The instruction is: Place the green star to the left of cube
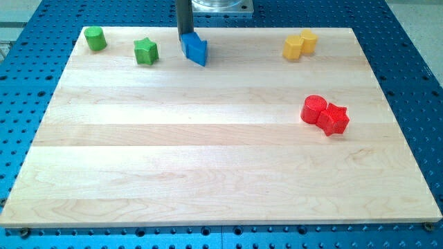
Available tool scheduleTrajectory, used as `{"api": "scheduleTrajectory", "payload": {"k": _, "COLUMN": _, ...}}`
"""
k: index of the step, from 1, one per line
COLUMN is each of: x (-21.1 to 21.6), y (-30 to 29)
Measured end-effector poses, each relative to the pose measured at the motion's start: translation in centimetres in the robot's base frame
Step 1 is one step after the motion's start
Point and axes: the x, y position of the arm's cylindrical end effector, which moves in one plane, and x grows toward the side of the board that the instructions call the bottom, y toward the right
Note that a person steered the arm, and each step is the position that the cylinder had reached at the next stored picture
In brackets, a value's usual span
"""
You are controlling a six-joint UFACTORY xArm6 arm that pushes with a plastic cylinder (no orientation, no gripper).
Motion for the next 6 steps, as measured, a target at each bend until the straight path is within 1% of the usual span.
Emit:
{"api": "scheduleTrajectory", "payload": {"k": 1, "x": 3.9, "y": 1.0}}
{"api": "scheduleTrajectory", "payload": {"k": 2, "x": 4.6, "y": 1.1}}
{"api": "scheduleTrajectory", "payload": {"k": 3, "x": 0.6, "y": -0.1}}
{"api": "scheduleTrajectory", "payload": {"k": 4, "x": -1.1, "y": -3.6}}
{"api": "scheduleTrajectory", "payload": {"k": 5, "x": -0.8, "y": -8.8}}
{"api": "scheduleTrajectory", "payload": {"k": 6, "x": 0.2, "y": -9.7}}
